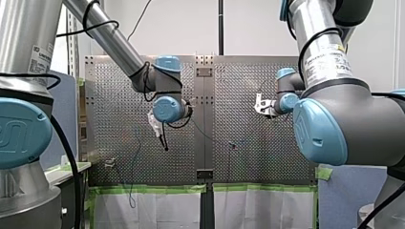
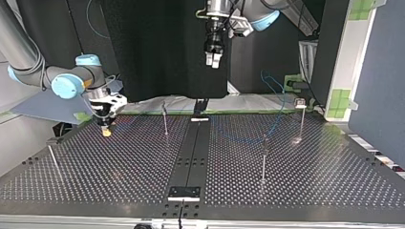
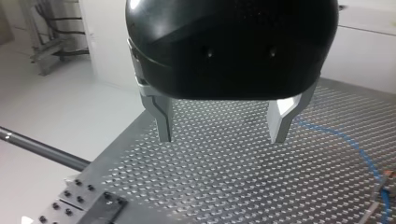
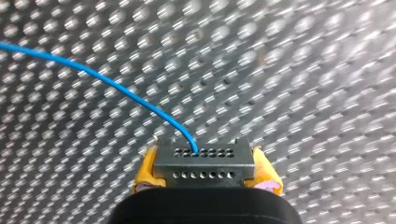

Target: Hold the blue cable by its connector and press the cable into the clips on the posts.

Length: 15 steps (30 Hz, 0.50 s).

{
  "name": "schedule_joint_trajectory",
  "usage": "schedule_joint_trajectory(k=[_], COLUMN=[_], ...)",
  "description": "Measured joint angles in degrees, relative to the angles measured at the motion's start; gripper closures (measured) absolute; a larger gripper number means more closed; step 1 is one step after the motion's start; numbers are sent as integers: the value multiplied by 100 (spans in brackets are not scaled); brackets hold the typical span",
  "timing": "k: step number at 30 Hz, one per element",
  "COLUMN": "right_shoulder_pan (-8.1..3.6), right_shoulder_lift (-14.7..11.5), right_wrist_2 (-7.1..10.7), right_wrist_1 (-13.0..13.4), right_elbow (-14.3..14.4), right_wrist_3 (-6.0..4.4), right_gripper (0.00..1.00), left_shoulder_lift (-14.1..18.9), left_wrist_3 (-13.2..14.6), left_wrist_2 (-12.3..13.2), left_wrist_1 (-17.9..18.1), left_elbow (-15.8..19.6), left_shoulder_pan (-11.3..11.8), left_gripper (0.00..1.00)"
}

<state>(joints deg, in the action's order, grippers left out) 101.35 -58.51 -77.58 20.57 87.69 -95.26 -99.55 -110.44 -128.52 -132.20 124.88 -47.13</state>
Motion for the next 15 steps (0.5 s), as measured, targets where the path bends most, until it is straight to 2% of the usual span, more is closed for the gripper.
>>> schedule_joint_trajectory(k=[4, 8, 15], right_shoulder_pan=[71, 79, 75], right_shoulder_lift=[-207, -380, -453], right_wrist_2=[4, 4, 5], right_wrist_1=[0, 0, 0], right_elbow=[7, 37, 49], right_wrist_3=[-2, -3, -3], right_gripper=[100, 100, 100], left_shoulder_lift=[0, -3, -5], left_wrist_3=[65, 152, 180], left_wrist_2=[129, 181, 199], left_wrist_1=[27, 99, 138], left_elbow=[199, 366, 442], left_shoulder_pan=[7, 8, 9], left_gripper=[0, 0, 0])
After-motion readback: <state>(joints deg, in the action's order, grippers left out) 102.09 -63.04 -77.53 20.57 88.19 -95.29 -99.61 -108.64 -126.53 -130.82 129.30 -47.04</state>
